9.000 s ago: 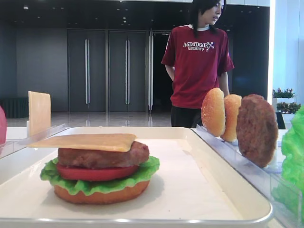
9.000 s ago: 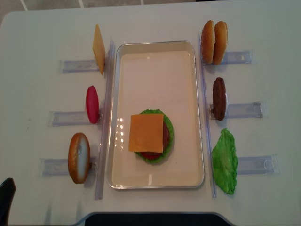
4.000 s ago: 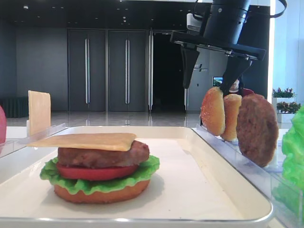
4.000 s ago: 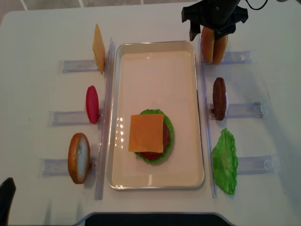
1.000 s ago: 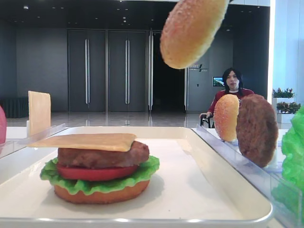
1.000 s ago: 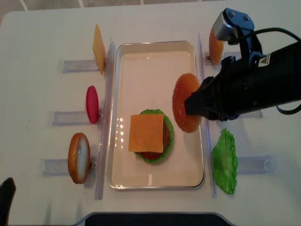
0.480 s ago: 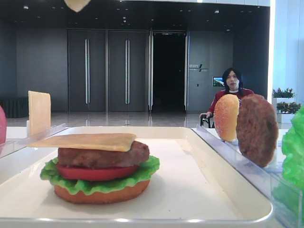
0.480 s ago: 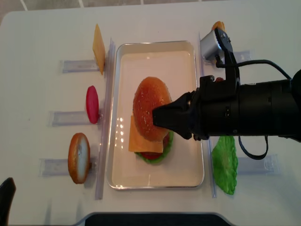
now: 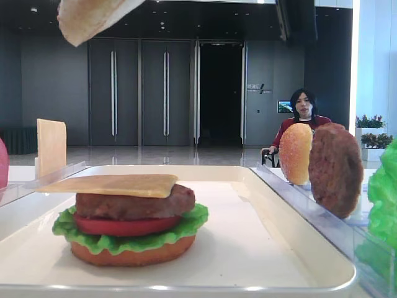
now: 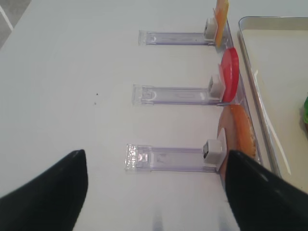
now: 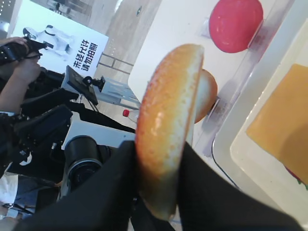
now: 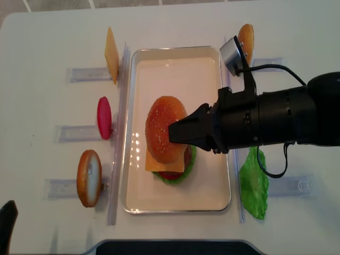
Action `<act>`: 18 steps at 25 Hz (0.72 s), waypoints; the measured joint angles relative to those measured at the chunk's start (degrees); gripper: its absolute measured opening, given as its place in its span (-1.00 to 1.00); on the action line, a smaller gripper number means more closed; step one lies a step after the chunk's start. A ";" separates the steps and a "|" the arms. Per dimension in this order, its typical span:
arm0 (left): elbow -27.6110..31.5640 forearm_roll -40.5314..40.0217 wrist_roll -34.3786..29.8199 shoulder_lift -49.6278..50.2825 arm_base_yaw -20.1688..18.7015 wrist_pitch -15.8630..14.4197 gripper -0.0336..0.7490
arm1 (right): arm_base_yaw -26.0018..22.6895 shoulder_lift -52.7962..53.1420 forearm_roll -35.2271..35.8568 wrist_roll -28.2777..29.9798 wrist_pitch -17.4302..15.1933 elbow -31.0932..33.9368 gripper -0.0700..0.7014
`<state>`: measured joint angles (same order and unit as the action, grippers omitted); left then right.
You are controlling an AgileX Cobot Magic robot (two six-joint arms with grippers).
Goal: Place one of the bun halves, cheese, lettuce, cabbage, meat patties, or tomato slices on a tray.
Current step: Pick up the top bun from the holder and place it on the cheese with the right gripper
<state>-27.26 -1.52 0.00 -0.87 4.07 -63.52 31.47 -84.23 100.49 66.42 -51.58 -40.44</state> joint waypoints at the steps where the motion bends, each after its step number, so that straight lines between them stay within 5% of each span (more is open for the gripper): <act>1: 0.00 0.00 0.00 0.00 0.00 0.00 0.85 | -0.31 -1.05 0.44 0.64 -0.42 0.00 -0.26; 18: 0.00 0.00 0.00 0.00 0.00 0.00 0.85 | -1.14 -14.70 1.31 6.62 -2.25 -0.43 -0.27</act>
<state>-27.26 -1.52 0.00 -0.87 4.07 -63.52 30.34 -98.93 101.80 73.03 -53.82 -40.87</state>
